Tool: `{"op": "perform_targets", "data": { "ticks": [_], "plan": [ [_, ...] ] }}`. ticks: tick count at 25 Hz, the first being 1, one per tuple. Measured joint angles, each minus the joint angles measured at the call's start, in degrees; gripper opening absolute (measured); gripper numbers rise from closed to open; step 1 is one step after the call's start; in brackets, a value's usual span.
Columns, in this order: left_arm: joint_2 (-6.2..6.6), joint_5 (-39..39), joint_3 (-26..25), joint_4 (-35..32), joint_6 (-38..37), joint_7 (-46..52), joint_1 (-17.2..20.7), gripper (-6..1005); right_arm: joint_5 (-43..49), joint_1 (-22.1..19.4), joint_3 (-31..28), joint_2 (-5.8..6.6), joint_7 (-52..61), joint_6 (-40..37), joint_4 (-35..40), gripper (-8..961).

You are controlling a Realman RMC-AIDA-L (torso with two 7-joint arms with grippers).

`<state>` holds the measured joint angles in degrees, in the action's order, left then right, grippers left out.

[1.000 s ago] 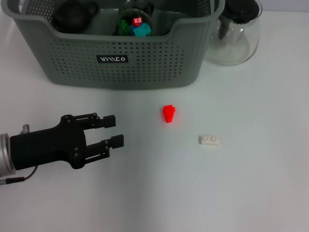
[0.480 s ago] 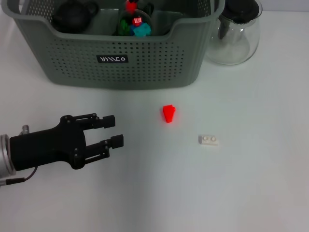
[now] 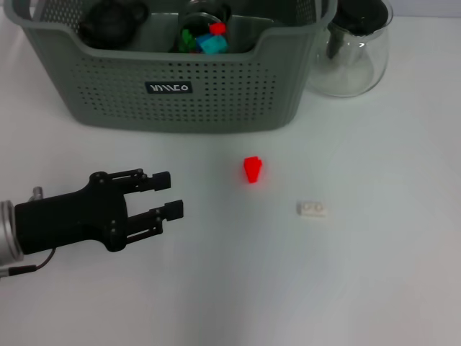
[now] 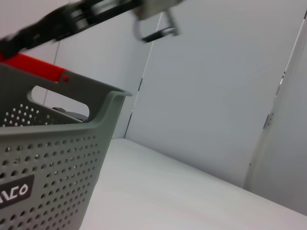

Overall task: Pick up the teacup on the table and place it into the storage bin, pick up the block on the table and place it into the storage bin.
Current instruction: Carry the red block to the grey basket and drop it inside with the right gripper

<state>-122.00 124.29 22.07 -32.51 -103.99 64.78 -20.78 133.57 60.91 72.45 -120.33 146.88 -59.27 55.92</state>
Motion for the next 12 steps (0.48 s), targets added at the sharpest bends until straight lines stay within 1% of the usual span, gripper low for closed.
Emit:
{"op": "perform_targets", "data": {
  "ticks": [1, 2, 4, 5, 7, 8, 9, 10, 12],
  "plan": [
    [0.01, 0.0, 0.0, 0.0, 0.0, 0.0, 0.0, 539, -4.6, -5.4, 0.1, 0.07, -2.1, -2.8, 8.1, 499],
    [0.01, 0.0, 0.0, 0.0, 0.0, 0.0, 0.0, 539, -8.6, -9.8, -0.1, 0.17, -4.2, -4.7, 14.1, 499],
    [0.00, 0.1, 0.0, 0.0, 0.1, 0.0, 0.1, 539, -19.6, -19.3, -1.1, 0.61, -11.0, -10.4, 25.3, 497],
    [0.02, 0.1, 0.0, -0.1, 0.1, 0.0, 0.1, 539, -24.5, -24.1, -2.0, 0.89, -14.6, -14.3, 29.3, 495],
    [0.04, 0.1, 0.0, -0.1, 0.1, 0.0, 0.0, 539, -32.5, -31.8, -4.6, 1.38, -21.0, -23.2, 34.8, 491],
    [0.06, 0.1, 0.0, -0.1, 0.1, 0.0, -0.1, 539, -34.3, -33.9, -6.1, 1.56, -22.3, -26.5, 36.0, 489],
    [0.07, 0.1, 0.0, 0.0, 0.2, 0.1, -0.2, 539, -36.0, -36.4, -8.3, 1.68, -23.4, -31.6, 37.1, 489],
    [0.08, 0.1, 0.0, 0.0, 0.2, 0.1, -0.5, 539, -36.4, -37.8, -10.1, 1.76, -23.6, -35.5, 37.6, 488],
    [0.10, 0.2, 0.0, 0.0, 0.2, 0.1, -0.8, 539, -33.4, -39.2, -13.7, 1.83, -22.9, -43.6, 38.1, 487]
  ]
}}
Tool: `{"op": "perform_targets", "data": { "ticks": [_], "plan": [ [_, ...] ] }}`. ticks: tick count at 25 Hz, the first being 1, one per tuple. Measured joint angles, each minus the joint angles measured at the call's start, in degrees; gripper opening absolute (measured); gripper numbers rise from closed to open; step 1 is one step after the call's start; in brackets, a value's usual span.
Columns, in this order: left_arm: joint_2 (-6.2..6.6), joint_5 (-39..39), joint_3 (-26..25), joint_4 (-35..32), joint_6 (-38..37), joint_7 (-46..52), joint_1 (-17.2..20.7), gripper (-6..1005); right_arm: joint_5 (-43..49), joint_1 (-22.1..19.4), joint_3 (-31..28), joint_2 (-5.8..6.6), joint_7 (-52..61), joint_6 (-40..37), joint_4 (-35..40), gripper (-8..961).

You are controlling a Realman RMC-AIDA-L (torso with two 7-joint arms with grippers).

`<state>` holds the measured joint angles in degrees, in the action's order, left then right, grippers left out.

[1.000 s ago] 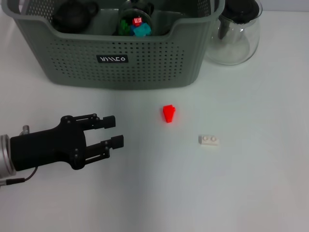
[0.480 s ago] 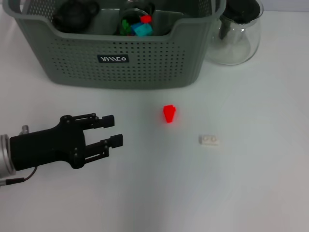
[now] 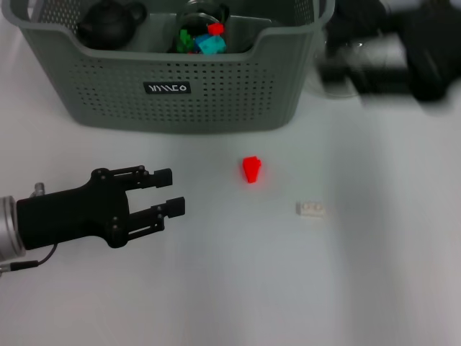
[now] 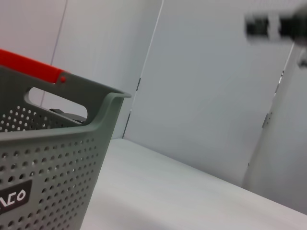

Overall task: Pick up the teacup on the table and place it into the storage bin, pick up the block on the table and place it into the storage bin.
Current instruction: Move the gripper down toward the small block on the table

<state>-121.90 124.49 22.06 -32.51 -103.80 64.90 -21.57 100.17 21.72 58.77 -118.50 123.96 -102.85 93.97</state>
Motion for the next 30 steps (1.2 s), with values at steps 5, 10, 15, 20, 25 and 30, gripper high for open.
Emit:
{"op": "perform_targets", "data": {
  "ticks": [5, 10, 15, 20, 25, 30],
  "plan": [
    [0.00, 0.0, 0.0, 0.0, 0.0, 0.0, -0.2, 539, 22.3, 0.1, -0.7, -1.64, 2.1, -7.1, -0.1, 485],
    [-0.06, -0.1, 0.0, 0.1, 0.1, 0.0, -0.1, 539, 33.3, 2.8, 9.3, -1.75, 3.6, -2.4, -3.8, 484],
    [-0.01, 0.0, 0.0, 0.1, 0.2, 0.0, 0.0, 539, 37.5, 5.9, 17.0, -1.77, 2.6, 1.3, -6.5, 485],
    [0.00, 0.1, 0.0, -0.1, 0.2, 0.0, 0.6, 539, 42.9, 10.2, 24.0, -1.85, 3.0, 7.2, -11.7, 448],
    [0.03, 0.3, 0.0, -0.3, 0.2, 0.0, 1.0, 539, 44.0, 15.1, 27.1, -1.86, 3.6, 10.8, -20.8, 411],
    [0.10, 0.4, 0.0, -0.4, 0.1, 0.0, 1.2, 539, 45.2, 17.5, 30.6, -1.86, 3.7, 16.0, -26.3, 374]
  ]
}}
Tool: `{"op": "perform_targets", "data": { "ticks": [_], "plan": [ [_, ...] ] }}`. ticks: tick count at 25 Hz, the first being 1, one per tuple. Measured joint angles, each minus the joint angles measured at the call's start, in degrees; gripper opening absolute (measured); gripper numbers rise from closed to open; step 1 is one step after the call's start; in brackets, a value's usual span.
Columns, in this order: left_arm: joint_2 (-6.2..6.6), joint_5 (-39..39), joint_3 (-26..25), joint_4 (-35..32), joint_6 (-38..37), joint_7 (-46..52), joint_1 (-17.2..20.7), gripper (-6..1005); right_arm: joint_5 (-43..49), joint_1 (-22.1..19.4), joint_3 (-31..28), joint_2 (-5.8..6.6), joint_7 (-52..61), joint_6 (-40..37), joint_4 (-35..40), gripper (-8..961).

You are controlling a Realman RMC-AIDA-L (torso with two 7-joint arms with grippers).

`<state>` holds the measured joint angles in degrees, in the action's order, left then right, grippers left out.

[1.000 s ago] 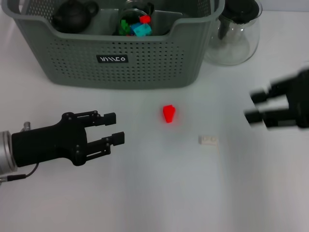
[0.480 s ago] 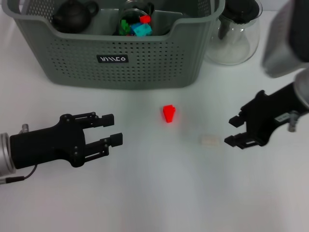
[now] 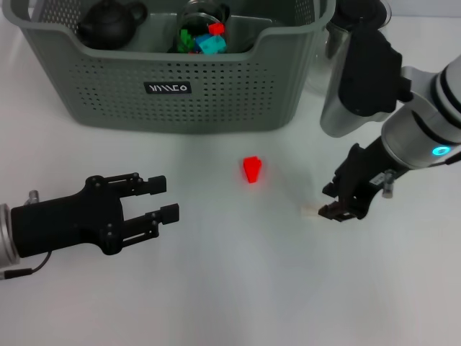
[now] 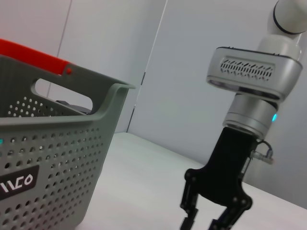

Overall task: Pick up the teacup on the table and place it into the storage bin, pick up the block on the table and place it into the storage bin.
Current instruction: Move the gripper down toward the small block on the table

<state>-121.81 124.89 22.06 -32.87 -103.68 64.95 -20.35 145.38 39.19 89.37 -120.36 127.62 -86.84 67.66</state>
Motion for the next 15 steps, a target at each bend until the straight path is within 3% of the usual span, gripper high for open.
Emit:
{"op": "perform_targets", "data": {
  "ticks": [15],
  "plan": [
    [-0.07, 0.0, 0.0, 0.2, 0.5, 0.0, 0.1, 539, 0.0, 0.1, 6.7, -0.15, -0.8, 6.7, -3.7, 365]
  ]
}}
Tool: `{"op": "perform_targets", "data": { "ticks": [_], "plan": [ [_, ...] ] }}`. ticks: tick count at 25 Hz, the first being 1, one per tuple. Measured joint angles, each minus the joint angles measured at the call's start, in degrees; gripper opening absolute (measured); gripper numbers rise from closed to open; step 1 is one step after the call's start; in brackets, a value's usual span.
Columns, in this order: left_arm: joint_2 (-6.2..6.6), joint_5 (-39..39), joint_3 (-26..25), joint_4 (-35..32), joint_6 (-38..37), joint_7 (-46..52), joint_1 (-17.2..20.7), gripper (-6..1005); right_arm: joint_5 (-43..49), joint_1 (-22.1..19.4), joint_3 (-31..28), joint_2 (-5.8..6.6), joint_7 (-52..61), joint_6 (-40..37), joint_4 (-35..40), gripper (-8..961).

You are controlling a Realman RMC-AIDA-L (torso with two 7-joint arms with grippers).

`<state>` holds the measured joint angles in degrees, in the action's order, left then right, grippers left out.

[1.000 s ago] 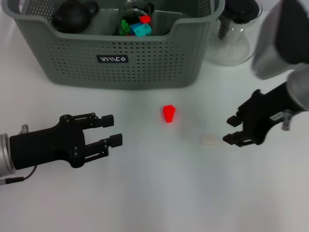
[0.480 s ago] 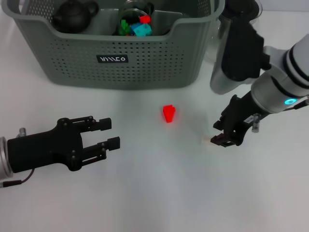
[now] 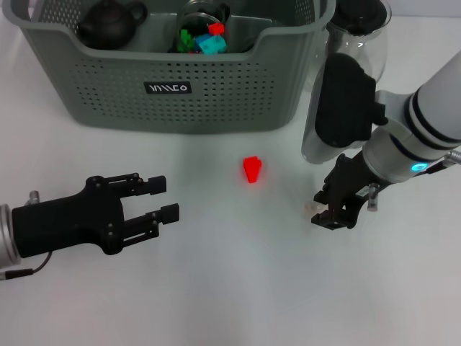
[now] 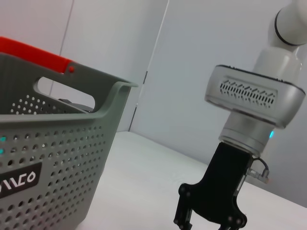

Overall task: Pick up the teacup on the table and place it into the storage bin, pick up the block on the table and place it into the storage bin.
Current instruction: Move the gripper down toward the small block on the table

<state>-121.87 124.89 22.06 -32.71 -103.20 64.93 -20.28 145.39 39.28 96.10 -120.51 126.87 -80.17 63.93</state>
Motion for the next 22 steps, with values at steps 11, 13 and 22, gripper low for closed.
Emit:
{"op": "perform_targets", "data": {
  "ticks": [11, 13, 22],
  "plan": [
    [-0.03, 0.0, 0.0, 0.1, 0.1, 0.0, 0.1, 539, 0.1, -0.1, 0.5, 0.01, 0.0, 1.1, -0.6, 366],
    [-0.03, 0.0, 0.0, 0.1, 0.1, 0.0, 0.1, 539, 0.1, -0.2, 0.5, -0.03, 0.2, 1.1, -0.6, 366],
    [-0.03, 0.0, 0.0, 0.1, 0.3, 0.0, 0.1, 539, -0.6, -0.2, 0.6, -0.08, 0.6, 1.2, -1.2, 366]
  ]
}}
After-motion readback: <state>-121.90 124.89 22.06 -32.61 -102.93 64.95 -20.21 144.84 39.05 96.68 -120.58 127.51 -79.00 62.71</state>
